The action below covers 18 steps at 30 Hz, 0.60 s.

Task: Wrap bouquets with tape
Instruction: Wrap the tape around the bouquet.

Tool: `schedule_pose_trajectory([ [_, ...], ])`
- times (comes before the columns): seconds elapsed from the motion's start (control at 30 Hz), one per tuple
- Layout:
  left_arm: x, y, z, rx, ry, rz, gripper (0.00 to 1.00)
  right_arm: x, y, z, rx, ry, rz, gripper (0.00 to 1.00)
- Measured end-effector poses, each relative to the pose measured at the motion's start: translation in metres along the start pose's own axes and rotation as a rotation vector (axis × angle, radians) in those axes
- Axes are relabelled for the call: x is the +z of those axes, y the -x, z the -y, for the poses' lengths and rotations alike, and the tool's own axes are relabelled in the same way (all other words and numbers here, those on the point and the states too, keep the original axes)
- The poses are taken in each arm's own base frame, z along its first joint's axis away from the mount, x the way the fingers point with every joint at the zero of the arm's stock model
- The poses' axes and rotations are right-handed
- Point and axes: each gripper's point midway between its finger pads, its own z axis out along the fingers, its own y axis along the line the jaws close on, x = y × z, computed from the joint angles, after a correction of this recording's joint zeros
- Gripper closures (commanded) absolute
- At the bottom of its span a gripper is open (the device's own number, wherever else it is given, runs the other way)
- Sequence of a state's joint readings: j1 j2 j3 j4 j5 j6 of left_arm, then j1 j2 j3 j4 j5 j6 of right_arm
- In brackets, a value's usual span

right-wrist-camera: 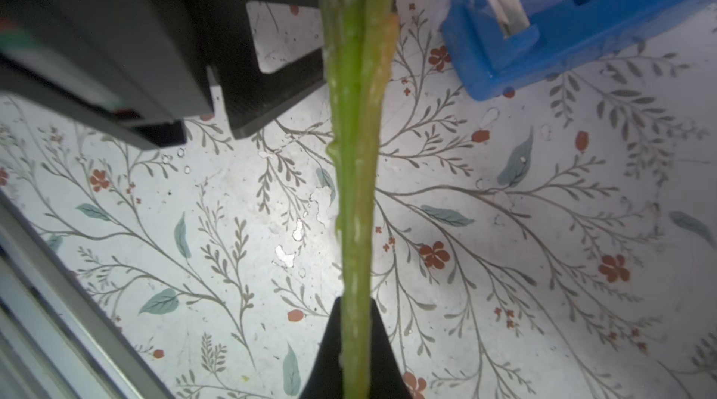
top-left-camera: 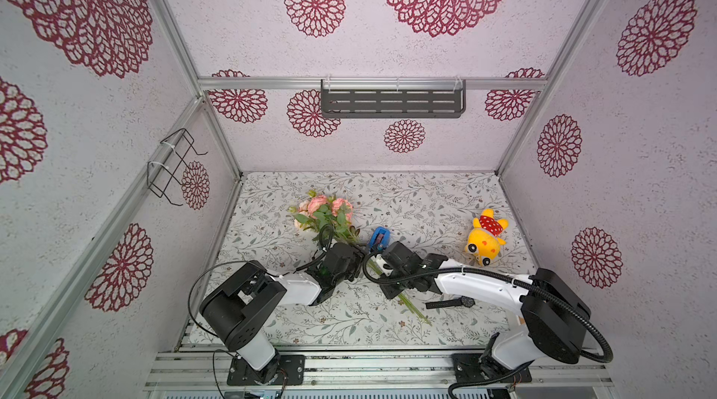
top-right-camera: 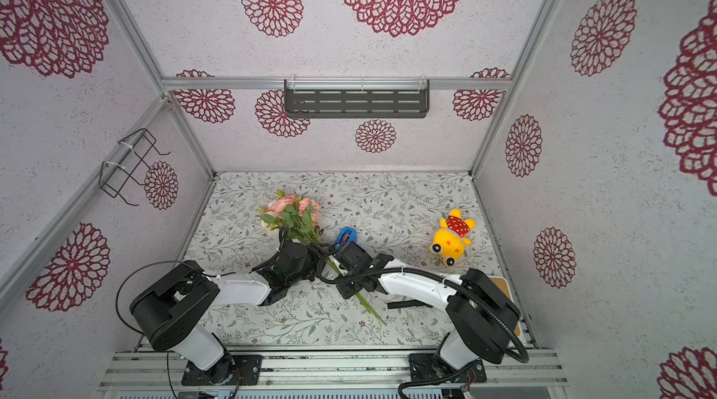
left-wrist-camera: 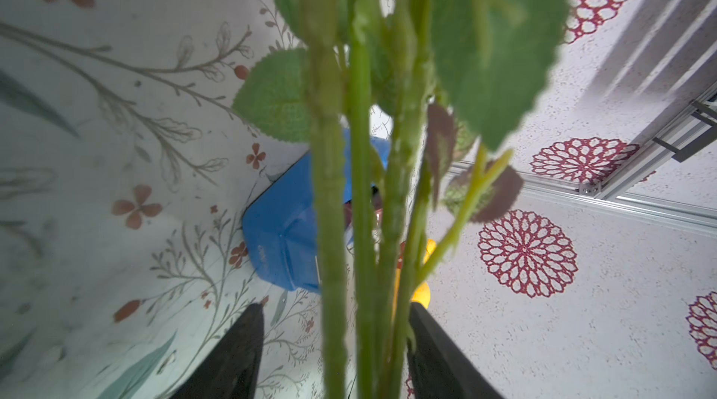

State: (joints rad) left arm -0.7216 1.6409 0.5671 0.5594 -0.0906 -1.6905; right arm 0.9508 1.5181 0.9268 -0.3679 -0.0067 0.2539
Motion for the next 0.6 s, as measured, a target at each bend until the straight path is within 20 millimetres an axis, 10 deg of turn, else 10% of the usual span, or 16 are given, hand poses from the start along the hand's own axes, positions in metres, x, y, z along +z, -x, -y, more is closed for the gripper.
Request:
schedule_pose_trajectory([
  [0.27, 0.009, -0.006, 0.006, 0.012, 0.011, -0.032, 0.44, -0.001, 0.000, 0.001, -0.109, -0.099, -0.018, 1.00],
  [0.5, 0.018, -0.012, -0.004, 0.005, 0.032, -0.063, 0.94, 0.004, -0.005, -0.002, -0.150, -0.117, -0.037, 1.00],
  [0.6, 0.017, -0.012, -0.003, 0.005, 0.029, -0.064, 1.00, 0.004, -0.004, -0.002, -0.149, -0.117, -0.032, 1.00],
])
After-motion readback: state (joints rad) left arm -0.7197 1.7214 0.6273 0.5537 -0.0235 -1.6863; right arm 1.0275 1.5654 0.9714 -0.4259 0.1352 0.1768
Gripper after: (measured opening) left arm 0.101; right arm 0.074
